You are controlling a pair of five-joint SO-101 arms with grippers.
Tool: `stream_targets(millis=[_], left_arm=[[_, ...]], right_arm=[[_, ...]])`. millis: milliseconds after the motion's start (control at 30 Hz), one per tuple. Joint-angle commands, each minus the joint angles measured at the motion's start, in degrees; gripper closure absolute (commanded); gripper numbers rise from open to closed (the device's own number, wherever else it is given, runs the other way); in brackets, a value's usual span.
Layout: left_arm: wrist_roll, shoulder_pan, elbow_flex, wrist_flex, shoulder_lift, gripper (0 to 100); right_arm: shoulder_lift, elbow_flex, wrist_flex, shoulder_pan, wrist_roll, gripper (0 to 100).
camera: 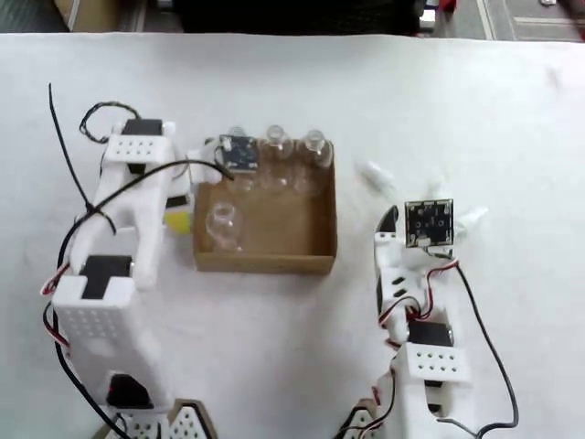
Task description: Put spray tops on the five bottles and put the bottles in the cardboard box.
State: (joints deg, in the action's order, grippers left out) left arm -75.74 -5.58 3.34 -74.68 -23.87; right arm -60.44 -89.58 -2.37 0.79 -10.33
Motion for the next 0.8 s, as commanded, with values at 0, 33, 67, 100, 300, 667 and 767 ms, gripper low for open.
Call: stream_targets(millis=[0, 33, 67, 100, 300, 667, 767], left_arm=[[-4.13, -0.84, 0.35, 0.62, -0.04, 77], [-4.66, -1.01, 0.35, 0.62, -0.22, 78], [-4.75, -1.19, 0.35, 0.62, -0.40, 79], [-4.75, -1.27, 0.53, 0.70, -0.57, 81], [-4.75, -1.27, 0.35, 0.44, -0.84, 87], [-4.75, -1.27, 0.35, 0.35, -1.01, 94], [-4.75, -1.27, 0.35, -0.18, -0.57, 94]], right_arm=[[-0.31, 0.26, 1.36, -0.31, -0.62, 77.2], [-0.31, 0.26, 1.36, -0.31, -0.62, 77.2], [-0.31, 0.26, 1.36, -0.31, -0.62, 77.2], [-0.31, 0.26, 1.36, -0.31, -0.62, 77.2], [-0.31, 0.26, 1.36, -0.31, -0.70, 77.2], [-0.31, 0.26, 1.36, -0.22, -0.70, 77.2], [-0.31, 0.26, 1.36, -0.13, -0.70, 77.2]])
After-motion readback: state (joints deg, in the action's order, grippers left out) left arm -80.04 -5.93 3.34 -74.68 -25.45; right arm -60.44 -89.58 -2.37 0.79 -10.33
